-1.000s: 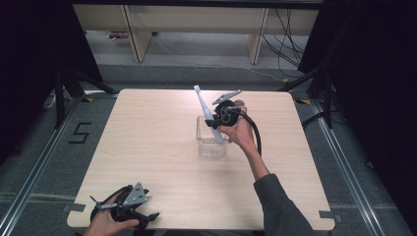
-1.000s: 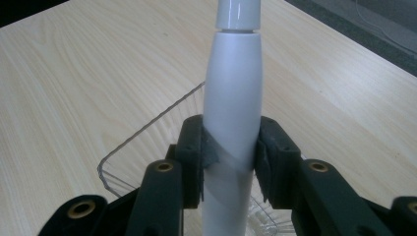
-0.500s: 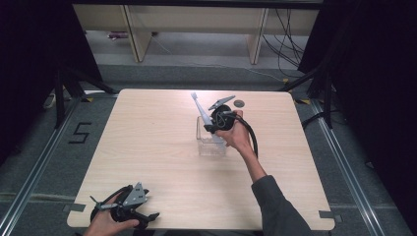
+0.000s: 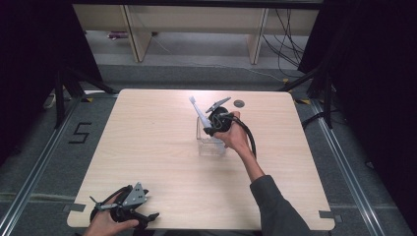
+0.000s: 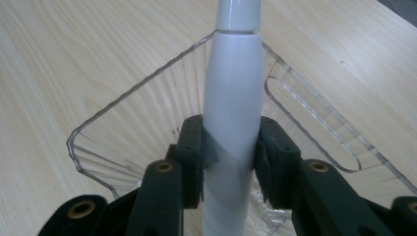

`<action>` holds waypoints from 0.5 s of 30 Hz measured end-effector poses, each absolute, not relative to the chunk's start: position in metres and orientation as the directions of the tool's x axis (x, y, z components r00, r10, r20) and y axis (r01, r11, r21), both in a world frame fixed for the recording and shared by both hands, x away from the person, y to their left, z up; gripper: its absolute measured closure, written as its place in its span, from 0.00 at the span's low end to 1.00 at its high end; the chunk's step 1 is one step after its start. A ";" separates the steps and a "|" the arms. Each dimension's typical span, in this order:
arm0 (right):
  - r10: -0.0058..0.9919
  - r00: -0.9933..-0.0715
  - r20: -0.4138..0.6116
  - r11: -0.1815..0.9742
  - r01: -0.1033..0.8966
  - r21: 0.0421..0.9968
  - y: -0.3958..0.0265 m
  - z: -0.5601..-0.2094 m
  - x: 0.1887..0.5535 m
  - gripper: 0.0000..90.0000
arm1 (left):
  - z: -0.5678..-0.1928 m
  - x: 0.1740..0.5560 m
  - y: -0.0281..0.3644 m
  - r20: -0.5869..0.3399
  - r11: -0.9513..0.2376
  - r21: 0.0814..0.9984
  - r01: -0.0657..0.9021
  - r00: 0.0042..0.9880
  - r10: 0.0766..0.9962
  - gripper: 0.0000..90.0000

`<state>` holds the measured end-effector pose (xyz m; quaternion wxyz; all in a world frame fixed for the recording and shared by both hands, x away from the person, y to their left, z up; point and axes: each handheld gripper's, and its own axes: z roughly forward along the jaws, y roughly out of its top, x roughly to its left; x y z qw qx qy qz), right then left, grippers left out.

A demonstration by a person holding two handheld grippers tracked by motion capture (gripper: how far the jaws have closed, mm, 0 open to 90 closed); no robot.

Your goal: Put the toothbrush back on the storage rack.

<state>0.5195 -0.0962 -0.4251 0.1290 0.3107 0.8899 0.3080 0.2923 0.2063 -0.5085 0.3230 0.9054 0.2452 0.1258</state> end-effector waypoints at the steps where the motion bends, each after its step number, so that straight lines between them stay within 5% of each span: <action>1: 0.630 -0.775 -0.047 0.623 0.469 0.626 -0.096 -0.426 0.520 0.74 | -0.509 0.292 0.206 0.071 -0.669 0.648 0.364 0.846 0.529 0.17; 10: 0.670 -0.742 -0.002 0.609 0.548 0.573 -0.091 -0.428 0.517 0.74 | -0.508 0.293 0.206 0.072 -0.672 0.647 0.362 0.847 0.526 0.17; 15: 0.634 -0.772 -0.041 0.638 0.493 0.591 -0.092 -0.430 0.521 0.74 | -0.508 0.293 0.206 0.068 -0.670 0.647 0.363 0.848 0.525 0.17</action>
